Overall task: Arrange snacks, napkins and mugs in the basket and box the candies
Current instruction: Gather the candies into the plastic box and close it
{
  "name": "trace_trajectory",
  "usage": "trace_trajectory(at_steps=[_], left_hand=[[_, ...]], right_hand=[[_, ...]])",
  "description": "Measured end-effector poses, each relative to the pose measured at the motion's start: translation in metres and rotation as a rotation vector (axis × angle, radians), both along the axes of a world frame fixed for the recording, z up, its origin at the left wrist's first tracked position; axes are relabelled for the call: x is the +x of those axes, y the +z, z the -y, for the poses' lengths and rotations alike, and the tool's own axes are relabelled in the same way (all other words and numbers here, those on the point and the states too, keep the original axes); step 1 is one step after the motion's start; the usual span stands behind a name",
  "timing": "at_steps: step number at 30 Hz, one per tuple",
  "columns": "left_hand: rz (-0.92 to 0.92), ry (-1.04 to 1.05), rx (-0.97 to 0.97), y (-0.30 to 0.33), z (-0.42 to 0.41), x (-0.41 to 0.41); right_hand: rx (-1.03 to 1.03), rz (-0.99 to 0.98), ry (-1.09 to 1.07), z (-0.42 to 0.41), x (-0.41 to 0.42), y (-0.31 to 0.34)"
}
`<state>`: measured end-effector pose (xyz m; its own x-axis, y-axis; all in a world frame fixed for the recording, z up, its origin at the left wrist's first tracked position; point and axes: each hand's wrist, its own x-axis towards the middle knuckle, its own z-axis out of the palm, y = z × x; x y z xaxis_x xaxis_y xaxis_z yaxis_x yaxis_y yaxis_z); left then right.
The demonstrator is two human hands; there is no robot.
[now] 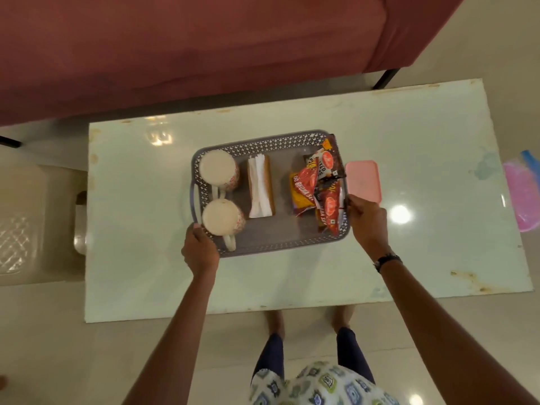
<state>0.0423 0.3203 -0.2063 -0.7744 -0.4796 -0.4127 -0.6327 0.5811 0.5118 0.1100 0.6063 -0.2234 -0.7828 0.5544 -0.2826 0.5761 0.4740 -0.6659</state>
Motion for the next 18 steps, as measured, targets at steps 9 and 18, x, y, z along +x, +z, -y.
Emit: trace_trajectory(at_steps=[9, 18], left_hand=[[-0.04, -0.193, -0.042, -0.01, 0.034, -0.007], [-0.05, -0.29, -0.061, -0.012, 0.045, -0.01]], right_hand=[[0.093, 0.004, 0.037, 0.007, 0.004, -0.001], [0.112, 0.007, 0.138, 0.008, 0.016, -0.001]])
